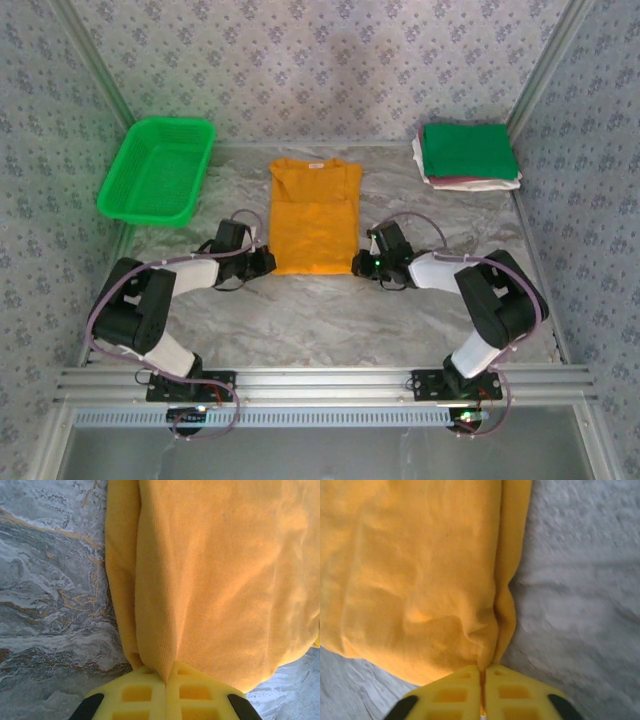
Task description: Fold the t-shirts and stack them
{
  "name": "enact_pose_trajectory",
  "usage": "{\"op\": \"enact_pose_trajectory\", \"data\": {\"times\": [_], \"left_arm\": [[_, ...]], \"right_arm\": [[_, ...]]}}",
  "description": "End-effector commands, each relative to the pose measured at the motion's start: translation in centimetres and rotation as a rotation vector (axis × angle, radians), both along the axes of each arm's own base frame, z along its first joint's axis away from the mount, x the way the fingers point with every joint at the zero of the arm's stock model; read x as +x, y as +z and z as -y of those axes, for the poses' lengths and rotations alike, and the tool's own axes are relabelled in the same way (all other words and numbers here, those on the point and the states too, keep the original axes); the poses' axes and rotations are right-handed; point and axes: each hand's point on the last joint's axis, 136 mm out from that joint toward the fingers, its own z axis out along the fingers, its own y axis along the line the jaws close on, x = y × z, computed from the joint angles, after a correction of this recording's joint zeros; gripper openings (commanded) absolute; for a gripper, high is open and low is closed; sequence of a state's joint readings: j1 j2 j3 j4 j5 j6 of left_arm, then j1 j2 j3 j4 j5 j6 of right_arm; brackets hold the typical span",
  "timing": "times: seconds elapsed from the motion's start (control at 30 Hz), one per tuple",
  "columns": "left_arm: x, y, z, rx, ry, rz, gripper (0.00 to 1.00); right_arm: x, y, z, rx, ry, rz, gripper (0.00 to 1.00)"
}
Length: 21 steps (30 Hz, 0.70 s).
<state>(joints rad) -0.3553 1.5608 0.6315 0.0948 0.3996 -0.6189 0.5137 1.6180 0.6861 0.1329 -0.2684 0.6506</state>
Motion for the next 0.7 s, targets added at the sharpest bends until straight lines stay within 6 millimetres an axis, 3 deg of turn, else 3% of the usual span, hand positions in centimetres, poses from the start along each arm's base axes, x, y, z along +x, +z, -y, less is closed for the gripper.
{"op": "enact_pose_trajectory", "data": {"times": [0.0,0.2,0.43,0.57,0.67], "left_arm": [[0.0,1.3,0.1,-0.014,-0.008,0.031,0.00],[-2.5,1.2,-0.1,-0.014,-0.037,-0.001,0.00],[-9.4,0.7,0.3,0.020,-0.088,-0.049,0.00],[-12.8,2.4,0.8,0.037,-0.147,-0.038,0.00],[-13.4,5.3,0.7,0.010,-0.158,-0.010,0.00]], "right_arm": [[0.9,1.2,-0.3,0.003,-0.013,0.045,0.00],[-2.4,1.7,0.4,-0.007,0.030,0.045,0.00],[-9.2,1.8,1.0,0.007,0.088,0.024,0.00],[-11.9,3.7,0.7,0.055,0.123,0.052,0.00],[-12.0,5.9,1.1,0.089,0.087,0.082,0.00]]}}
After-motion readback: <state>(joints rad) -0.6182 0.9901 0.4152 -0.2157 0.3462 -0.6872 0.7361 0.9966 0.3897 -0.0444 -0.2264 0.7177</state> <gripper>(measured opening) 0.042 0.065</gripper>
